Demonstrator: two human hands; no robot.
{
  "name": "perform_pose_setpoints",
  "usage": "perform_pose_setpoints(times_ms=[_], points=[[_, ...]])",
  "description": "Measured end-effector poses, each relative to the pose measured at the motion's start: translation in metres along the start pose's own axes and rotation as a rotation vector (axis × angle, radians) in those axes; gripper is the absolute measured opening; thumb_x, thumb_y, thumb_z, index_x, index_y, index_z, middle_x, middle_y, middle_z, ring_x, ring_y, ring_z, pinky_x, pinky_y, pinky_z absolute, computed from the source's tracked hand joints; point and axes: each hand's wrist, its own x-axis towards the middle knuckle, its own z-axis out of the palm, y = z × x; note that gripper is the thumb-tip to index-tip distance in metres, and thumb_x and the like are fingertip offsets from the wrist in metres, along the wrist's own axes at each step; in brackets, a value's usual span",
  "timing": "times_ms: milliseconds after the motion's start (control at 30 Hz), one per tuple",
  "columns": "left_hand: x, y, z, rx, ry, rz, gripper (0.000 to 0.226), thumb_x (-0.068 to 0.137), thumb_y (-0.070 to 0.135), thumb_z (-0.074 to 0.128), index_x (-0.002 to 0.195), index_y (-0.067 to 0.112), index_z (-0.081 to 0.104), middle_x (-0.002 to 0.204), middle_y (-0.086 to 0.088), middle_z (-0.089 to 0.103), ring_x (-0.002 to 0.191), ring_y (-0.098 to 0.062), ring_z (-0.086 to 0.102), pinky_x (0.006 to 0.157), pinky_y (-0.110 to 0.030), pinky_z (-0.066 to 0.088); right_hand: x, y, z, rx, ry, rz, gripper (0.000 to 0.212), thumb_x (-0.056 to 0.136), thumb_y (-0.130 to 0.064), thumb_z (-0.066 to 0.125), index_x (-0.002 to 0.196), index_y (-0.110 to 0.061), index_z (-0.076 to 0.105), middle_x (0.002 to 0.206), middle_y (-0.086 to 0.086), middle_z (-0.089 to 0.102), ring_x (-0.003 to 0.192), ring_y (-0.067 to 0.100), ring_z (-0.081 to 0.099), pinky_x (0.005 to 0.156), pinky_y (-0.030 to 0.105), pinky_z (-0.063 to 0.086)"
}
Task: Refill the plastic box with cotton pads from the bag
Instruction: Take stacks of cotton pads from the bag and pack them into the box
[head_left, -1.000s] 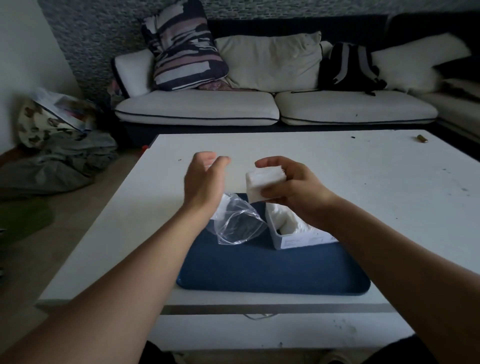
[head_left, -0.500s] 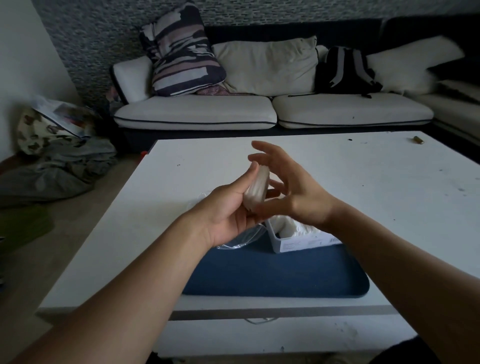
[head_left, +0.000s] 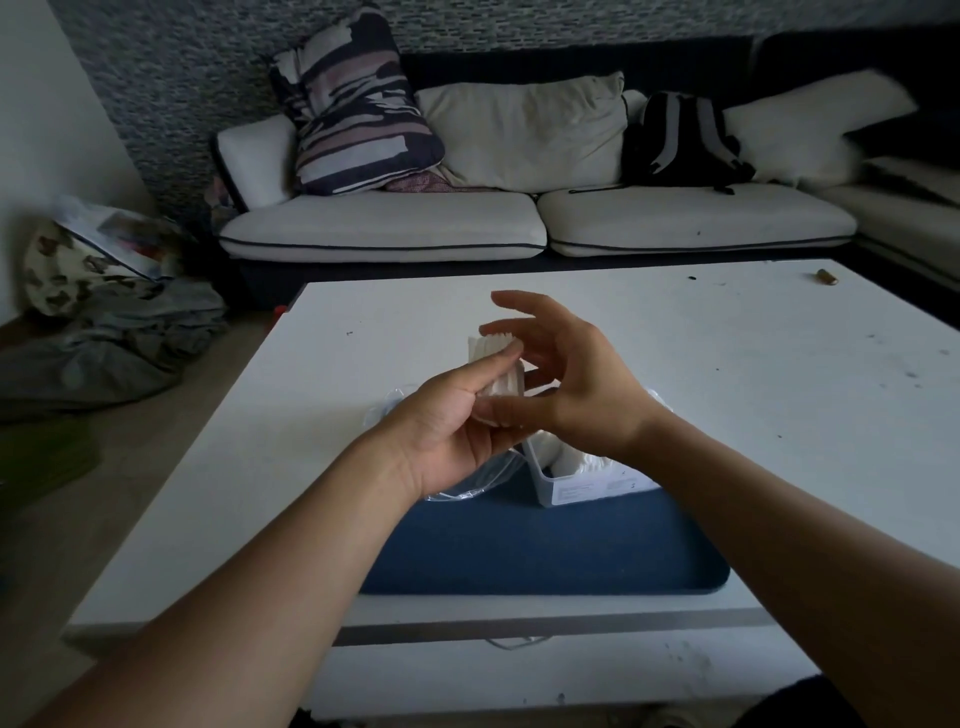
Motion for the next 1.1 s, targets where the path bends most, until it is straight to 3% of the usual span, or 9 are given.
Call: perform_pose_setpoints(times_ms=[100, 233, 367, 567, 667, 767, 833, 933, 1100], points=[[0.001, 0.0, 0.0, 0.001, 0.001, 0.013, 0.028, 0.095, 0.035, 0.062, 0.115, 0.017, 0.068, 0.106, -0.007, 0.076, 0.096, -0.018, 0.074, 0.083, -0.032, 0.059, -0.001, 0.0, 0.0, -0.001, -0.016, 0.0, 0.085, 0.07, -0.012, 0.09, 0.143, -0.016, 0.047, 0.112, -0.003, 0.071, 0.103, 0.009, 0.07, 0.084, 0.024, 0.058], [-0.001, -0.002, 0.005, 0.004, -0.035, -0.013, 0.014, 0.092, 0.029, 0.062, 0.094, 0.017, 0.07, 0.081, -0.001, 0.076, 0.071, -0.011, 0.073, 0.064, -0.024, 0.059, -0.001, 0.002, 0.003, -0.149, -0.056, -0.037, 0.094, 0.062, -0.017, 0.094, 0.144, -0.023, 0.047, 0.122, -0.007, 0.066, 0.109, 0.009, 0.066, 0.083, 0.032, 0.061], [0.003, -0.006, 0.007, 0.031, -0.059, -0.002, 0.012, 0.08, 0.029, 0.07, 0.085, 0.021, 0.077, 0.088, -0.003, 0.074, 0.078, -0.014, 0.072, 0.075, -0.029, 0.056, -0.001, 0.0, 0.002, -0.188, -0.007, -0.03, 0.084, 0.063, -0.019, 0.091, 0.138, -0.024, 0.053, 0.111, -0.007, 0.069, 0.102, 0.011, 0.068, 0.083, 0.036, 0.06], [0.0, -0.004, 0.007, 0.161, -0.065, -0.034, 0.02, 0.078, 0.009, 0.062, 0.064, 0.019, 0.072, 0.057, 0.001, 0.055, 0.049, -0.009, 0.048, 0.049, -0.021, 0.037, 0.001, 0.001, -0.01, 0.052, -0.229, 0.101, 0.099, 0.063, 0.005, 0.089, 0.147, -0.02, 0.042, 0.129, 0.007, 0.061, 0.113, 0.021, 0.066, 0.092, 0.038, 0.059], [-0.001, 0.001, 0.006, 0.093, -0.106, -0.066, 0.014, 0.077, 0.024, 0.063, 0.08, 0.015, 0.073, 0.071, -0.003, 0.059, 0.057, -0.014, 0.047, 0.047, -0.023, 0.032, 0.0, 0.004, -0.02, 0.178, -0.264, 0.166, 0.08, 0.069, 0.018, 0.077, 0.138, -0.013, 0.054, 0.118, 0.012, 0.065, 0.11, 0.025, 0.065, 0.093, 0.043, 0.058], [0.001, 0.001, 0.009, 0.045, 0.025, -0.109, 0.057, 0.09, 0.061, 0.05, 0.079, 0.011, 0.075, 0.07, -0.007, 0.059, 0.057, -0.02, 0.05, 0.046, -0.024, 0.035, 0.0, 0.007, -0.018, 0.204, -0.164, 0.191, 0.056, 0.074, 0.013, 0.075, 0.126, -0.006, 0.063, 0.102, 0.013, 0.065, 0.093, 0.019, 0.064, 0.085, 0.036, 0.058], [0.005, -0.003, 0.013, 0.16, 0.226, 0.004, 0.079, 0.09, 0.078, 0.033, 0.088, 0.011, 0.075, 0.077, -0.009, 0.067, 0.065, -0.025, 0.062, 0.051, -0.029, 0.047, 0.0, 0.007, -0.014, 0.224, -0.102, 0.211, 0.049, 0.079, 0.01, 0.074, 0.125, -0.005, 0.064, 0.103, 0.017, 0.063, 0.089, 0.019, 0.063, 0.083, 0.035, 0.059], [0.011, -0.006, 0.021, 0.23, 0.584, 0.313, 0.079, 0.093, 0.077, 0.022, 0.098, 0.012, 0.067, 0.1, -0.009, 0.071, 0.095, -0.028, 0.07, 0.085, -0.042, 0.055, 0.002, 0.001, -0.006, 0.28, -0.016, 0.225, 0.055, 0.079, 0.012, 0.072, 0.129, -0.006, 0.059, 0.094, 0.007, 0.058, 0.081, 0.015, 0.06, 0.072, 0.023, 0.054], [0.009, -0.005, 0.033, 0.095, 0.597, 0.405, 0.08, 0.095, 0.075, 0.018, 0.11, 0.016, 0.069, 0.114, -0.01, 0.071, 0.105, -0.027, 0.07, 0.099, -0.047, 0.054, -0.001, -0.007, 0.014, 0.438, 0.006, 0.26, 0.055, 0.082, 0.014, 0.063, 0.132, -0.008, 0.055, 0.117, 0.027, 0.065, 0.107, 0.043, 0.066, 0.096, 0.053, 0.054]])
